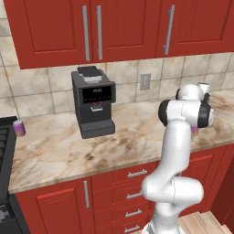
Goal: Four empty soda cans are scattered around the kitchen. Gather all the cans and cluster them next to the stove for recycling.
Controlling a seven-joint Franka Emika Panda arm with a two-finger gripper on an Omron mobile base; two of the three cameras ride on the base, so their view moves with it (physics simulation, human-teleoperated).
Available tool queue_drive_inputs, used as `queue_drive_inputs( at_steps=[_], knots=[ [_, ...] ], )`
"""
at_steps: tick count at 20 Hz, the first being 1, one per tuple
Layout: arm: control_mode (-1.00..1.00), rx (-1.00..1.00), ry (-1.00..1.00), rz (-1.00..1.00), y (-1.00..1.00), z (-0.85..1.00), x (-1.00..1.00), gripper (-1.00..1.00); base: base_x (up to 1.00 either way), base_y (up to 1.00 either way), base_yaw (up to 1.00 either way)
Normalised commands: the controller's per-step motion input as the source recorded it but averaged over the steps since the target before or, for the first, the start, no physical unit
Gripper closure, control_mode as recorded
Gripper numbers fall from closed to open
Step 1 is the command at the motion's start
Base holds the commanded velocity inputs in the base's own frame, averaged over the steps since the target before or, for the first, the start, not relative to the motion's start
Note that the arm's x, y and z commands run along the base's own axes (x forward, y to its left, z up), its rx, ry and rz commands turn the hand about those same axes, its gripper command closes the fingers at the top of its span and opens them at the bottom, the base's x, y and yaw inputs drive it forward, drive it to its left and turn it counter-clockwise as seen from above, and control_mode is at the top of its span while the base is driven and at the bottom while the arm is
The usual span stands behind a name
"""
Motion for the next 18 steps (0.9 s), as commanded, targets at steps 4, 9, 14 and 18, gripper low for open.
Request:
queue_drive_inputs(
  at_steps=[4, 9, 14, 18],
  knots=[
    [-1.0, 0.0, 0.0, 0.0, 0.0, 0.01, -0.01, 1.0, 0.0, 0.0, 0.0],
    [-1.0, 0.0, 0.0, 0.0, 0.03, 0.2, -0.02, 1.0, 0.0, 0.0, 0.0],
    [-1.0, 0.0, -0.04, 0.0, 0.14, 0.4, -0.12, 1.0, 0.0, 0.0, 0.0],
    [-1.0, 0.0, -0.04, 0.0, 0.23, 0.39, -0.18, 1.0, 0.0, 0.0, 0.0]
  ],
)
